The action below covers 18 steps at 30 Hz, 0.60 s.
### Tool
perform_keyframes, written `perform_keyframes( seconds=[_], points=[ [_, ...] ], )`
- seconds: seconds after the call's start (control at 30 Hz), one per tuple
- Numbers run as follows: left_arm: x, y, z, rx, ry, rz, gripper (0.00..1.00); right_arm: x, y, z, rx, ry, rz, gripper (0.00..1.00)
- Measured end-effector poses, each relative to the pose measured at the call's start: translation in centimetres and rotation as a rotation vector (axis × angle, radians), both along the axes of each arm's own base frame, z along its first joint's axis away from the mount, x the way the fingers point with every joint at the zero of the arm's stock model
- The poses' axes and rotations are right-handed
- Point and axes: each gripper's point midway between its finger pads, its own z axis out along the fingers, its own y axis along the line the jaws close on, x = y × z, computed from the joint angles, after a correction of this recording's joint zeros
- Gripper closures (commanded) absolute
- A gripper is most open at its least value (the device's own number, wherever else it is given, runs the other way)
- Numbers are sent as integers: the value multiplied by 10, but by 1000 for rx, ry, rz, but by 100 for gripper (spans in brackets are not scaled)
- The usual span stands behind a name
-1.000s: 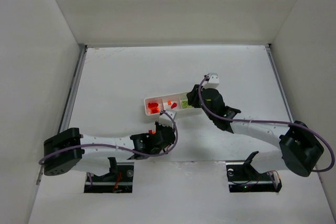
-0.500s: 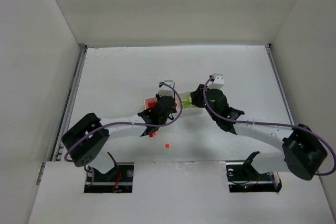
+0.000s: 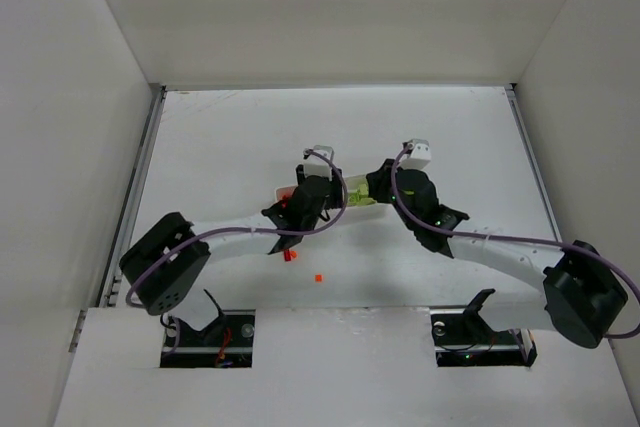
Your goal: Sort the legos into containers by color
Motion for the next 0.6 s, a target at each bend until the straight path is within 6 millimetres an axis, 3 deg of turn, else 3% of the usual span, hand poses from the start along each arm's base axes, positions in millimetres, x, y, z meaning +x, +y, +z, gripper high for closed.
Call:
perform_keyframes(
  seconds=[0.17, 0.27, 0.33, 0.47, 0.6],
  points=[
    [-7, 21, 55, -114, -92, 21, 52, -5, 7, 1, -13, -4, 32, 80],
    [-16, 50, 84, -199, -147, 59, 53, -25, 33, -1, -26, 5, 119, 79],
    [-24, 73, 94, -248, -168, 95, 53, -49, 59, -1, -30, 10, 212, 75],
    [-37, 120, 83, -301, -162, 192, 53, -118, 111, -16, -76, 37, 441, 57],
    [-47, 162, 52, -312, -119, 305, 52, -176, 137, -59, -197, 99, 619, 53]
  ],
)
